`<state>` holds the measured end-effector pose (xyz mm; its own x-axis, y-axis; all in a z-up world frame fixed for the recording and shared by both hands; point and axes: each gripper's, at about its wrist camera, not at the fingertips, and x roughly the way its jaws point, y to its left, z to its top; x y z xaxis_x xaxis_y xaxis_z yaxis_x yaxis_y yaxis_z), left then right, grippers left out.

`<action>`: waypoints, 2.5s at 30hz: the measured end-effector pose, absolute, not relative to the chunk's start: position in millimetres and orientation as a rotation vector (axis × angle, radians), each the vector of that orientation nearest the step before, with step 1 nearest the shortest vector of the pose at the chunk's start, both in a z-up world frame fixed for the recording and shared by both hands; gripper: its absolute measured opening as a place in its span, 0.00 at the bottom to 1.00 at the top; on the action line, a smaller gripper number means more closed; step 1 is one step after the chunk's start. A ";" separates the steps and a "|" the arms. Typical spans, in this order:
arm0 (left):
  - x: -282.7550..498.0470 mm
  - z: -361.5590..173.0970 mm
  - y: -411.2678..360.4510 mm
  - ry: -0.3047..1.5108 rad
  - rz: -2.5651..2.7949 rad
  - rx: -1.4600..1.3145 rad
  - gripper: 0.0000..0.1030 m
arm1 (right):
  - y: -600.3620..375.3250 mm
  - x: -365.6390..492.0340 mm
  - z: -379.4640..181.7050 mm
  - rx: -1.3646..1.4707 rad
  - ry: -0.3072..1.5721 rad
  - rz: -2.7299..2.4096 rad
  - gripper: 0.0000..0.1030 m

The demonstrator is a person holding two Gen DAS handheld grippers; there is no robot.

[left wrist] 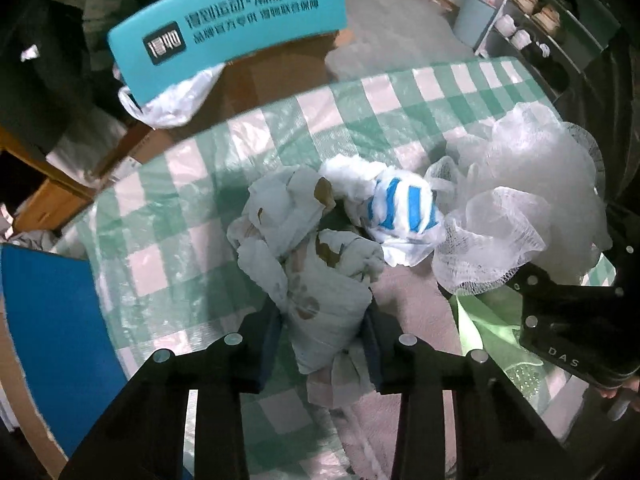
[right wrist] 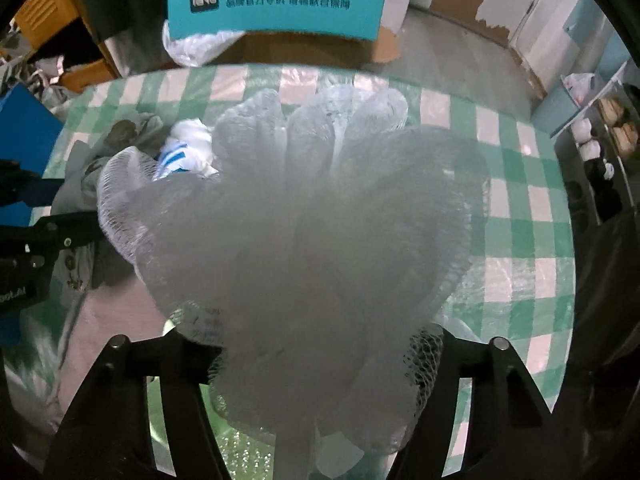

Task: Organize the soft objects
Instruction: 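Lift the white bundle and mesh puff and carry them toward the box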

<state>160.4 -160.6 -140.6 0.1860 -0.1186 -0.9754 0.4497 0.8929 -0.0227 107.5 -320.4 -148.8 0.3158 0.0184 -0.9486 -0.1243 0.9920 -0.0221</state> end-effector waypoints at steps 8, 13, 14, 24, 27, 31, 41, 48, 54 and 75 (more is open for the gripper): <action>150.2 -112.6 -144.9 1.253 -0.390 0.303 0.36 | -316.5 99.2 -120.5 -0.072 1.183 0.083 0.59; 142.0 -100.2 -134.9 1.235 -0.393 0.281 0.36 | -319.8 95.1 -98.9 -0.058 1.158 0.058 0.59; 140.7 -98.3 -133.5 1.229 -0.393 0.281 0.36 | -319.5 93.5 -95.8 -0.053 1.154 0.058 0.59; 122.7 -73.9 -122.0 1.181 -0.392 0.281 0.35 | -318.6 80.9 -65.7 -0.042 1.092 0.072 0.59; 119.1 -68.0 -121.0 1.179 -0.394 0.274 0.35 | -317.1 75.9 -58.3 -0.037 1.075 0.081 0.59; 111.5 -59.5 -119.5 1.165 -0.403 0.271 0.35 | -314.3 68.1 -48.9 -0.033 1.056 0.092 0.59; 92.8 -40.0 -106.2 1.121 -0.398 0.279 0.35 | -296.1 55.1 -24.1 -0.023 1.005 0.142 0.59; 83.8 -30.6 -89.5 1.087 -0.371 0.298 0.35 | -276.5 52.3 -9.4 -0.023 0.972 0.192 0.59; 78.8 -22.5 -74.7 1.066 -0.345 0.297 0.35 | -258.4 50.5 -0.9 -0.032 0.954 0.241 0.59; 69.0 -10.0 -18.7 1.056 -0.288 0.241 0.35 | -205.3 59.9 12.3 -0.027 0.951 0.337 0.59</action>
